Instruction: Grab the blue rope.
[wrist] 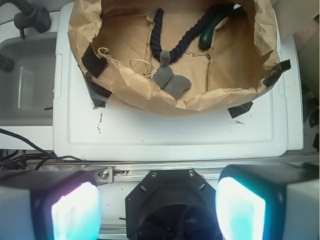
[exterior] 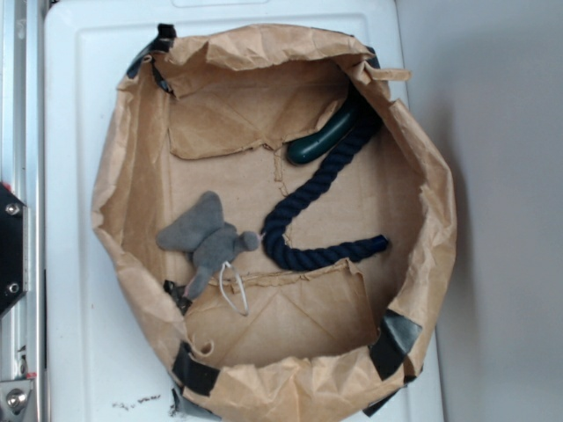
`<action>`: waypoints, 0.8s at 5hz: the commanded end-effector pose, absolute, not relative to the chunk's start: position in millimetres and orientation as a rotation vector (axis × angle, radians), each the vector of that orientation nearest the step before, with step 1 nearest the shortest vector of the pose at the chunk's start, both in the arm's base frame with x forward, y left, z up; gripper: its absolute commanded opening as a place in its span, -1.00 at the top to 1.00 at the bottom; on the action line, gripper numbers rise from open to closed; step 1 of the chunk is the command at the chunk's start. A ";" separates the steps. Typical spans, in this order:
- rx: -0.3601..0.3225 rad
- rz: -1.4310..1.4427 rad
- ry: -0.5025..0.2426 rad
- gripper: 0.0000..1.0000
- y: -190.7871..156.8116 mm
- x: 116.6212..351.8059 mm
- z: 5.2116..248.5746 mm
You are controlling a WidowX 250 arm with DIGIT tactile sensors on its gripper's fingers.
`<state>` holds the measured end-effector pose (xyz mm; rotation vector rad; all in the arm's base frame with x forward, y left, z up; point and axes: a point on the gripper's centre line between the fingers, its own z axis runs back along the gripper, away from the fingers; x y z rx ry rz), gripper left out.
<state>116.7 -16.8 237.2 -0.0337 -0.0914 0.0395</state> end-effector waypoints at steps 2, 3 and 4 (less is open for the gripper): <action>-0.012 0.102 -0.076 -1.00 -10.3 150.1 230.4; -0.018 0.116 -0.070 -1.00 -1.8 175.1 223.4; -0.052 0.089 -0.075 -1.00 9.0 197.8 217.3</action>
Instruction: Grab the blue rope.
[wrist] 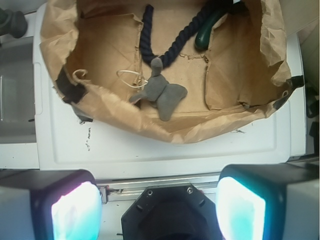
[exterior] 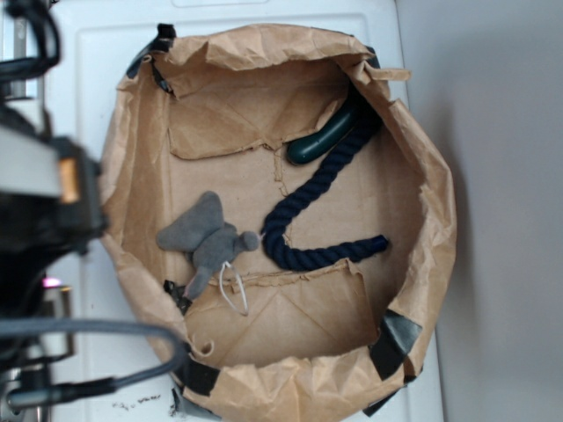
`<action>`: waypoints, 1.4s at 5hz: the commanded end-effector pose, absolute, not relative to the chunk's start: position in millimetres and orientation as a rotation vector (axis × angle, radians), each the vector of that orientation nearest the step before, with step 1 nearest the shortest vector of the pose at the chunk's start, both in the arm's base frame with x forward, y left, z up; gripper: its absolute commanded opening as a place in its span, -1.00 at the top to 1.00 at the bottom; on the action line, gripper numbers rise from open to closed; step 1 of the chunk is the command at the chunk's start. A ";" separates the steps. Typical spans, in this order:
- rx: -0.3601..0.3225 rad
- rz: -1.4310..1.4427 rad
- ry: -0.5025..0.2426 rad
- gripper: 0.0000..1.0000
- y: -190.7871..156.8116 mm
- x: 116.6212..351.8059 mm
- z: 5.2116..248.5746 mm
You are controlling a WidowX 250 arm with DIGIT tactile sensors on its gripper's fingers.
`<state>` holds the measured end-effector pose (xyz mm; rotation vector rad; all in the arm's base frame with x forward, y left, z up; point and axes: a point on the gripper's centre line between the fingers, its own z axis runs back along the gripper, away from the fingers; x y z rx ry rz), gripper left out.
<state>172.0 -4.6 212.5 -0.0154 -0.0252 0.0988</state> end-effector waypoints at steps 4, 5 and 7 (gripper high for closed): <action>0.018 0.636 -0.189 -1.00 39.2 247.8 184.8; 0.018 0.636 -0.189 -1.00 39.2 247.8 184.8; 0.018 0.636 -0.189 -1.00 39.2 247.8 184.8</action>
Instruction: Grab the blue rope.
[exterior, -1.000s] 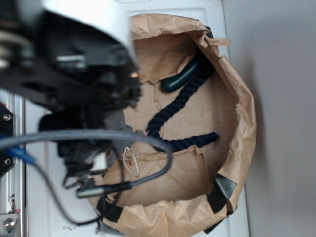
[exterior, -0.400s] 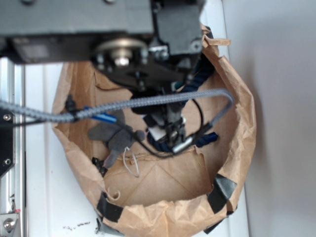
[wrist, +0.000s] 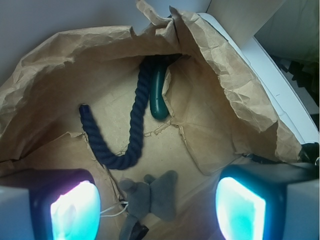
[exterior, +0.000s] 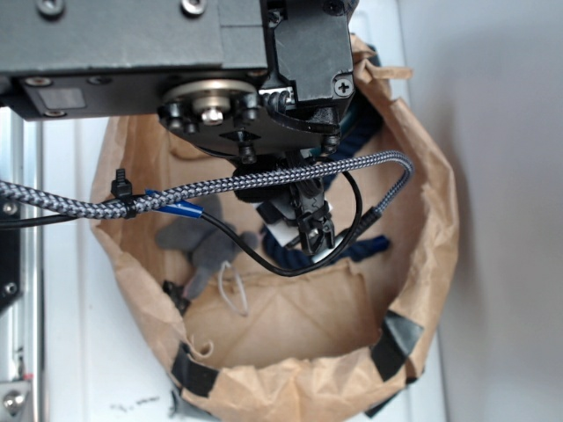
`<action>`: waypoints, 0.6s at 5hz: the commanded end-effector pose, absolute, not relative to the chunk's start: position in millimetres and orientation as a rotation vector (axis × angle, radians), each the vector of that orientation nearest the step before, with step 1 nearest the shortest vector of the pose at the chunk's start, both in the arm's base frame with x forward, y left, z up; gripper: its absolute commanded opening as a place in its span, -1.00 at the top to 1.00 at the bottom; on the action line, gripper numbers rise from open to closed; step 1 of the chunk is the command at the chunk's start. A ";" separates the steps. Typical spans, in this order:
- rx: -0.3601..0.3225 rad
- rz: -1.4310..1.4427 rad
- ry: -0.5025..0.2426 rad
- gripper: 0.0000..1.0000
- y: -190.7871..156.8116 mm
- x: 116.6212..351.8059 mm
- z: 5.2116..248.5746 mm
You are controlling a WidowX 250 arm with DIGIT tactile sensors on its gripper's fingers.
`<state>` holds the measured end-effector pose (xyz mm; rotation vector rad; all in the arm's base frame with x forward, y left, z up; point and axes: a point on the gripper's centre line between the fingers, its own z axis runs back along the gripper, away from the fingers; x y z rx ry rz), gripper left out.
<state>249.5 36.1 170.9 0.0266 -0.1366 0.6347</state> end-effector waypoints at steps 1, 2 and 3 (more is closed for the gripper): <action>0.005 0.641 -0.183 -1.00 38.6 250.8 163.0; -0.031 0.633 -0.189 -1.00 35.4 255.4 141.6; -0.048 0.643 -0.223 -1.00 31.3 250.4 126.9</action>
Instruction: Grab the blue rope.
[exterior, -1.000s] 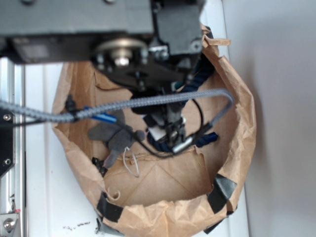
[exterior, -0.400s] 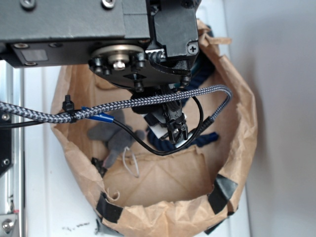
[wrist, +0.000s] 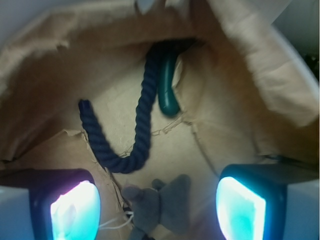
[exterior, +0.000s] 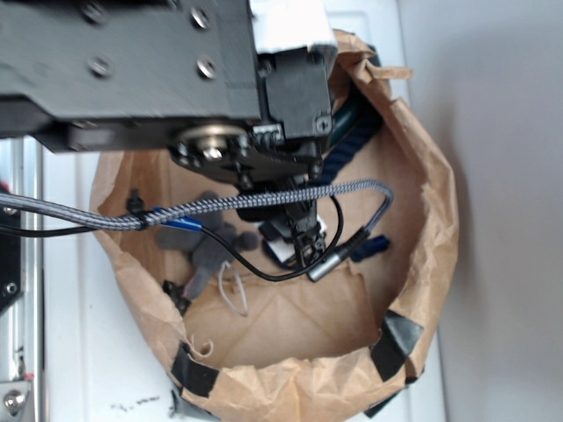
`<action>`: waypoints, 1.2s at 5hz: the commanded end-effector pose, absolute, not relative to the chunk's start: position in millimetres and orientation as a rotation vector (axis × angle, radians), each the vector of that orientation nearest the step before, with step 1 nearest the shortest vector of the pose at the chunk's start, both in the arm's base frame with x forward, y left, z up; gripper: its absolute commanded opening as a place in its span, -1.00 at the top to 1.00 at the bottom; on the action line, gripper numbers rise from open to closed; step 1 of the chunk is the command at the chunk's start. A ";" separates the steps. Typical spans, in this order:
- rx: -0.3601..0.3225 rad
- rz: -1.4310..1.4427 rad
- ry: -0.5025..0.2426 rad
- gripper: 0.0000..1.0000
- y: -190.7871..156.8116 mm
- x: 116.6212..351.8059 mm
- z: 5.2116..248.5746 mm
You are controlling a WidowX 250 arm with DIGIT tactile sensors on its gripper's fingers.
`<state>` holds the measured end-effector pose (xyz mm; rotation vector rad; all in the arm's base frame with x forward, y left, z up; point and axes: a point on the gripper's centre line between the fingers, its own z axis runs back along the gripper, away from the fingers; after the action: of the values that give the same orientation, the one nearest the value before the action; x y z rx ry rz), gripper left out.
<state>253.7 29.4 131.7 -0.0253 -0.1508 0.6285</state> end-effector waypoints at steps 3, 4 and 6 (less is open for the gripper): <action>0.039 0.684 -0.207 -1.00 33.0 273.3 78.3; 0.060 0.704 -0.210 -1.00 33.9 278.6 74.9; 0.055 0.839 -0.210 -1.00 46.7 294.7 56.8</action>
<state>287.9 36.3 40.9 0.0711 -0.1524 0.8065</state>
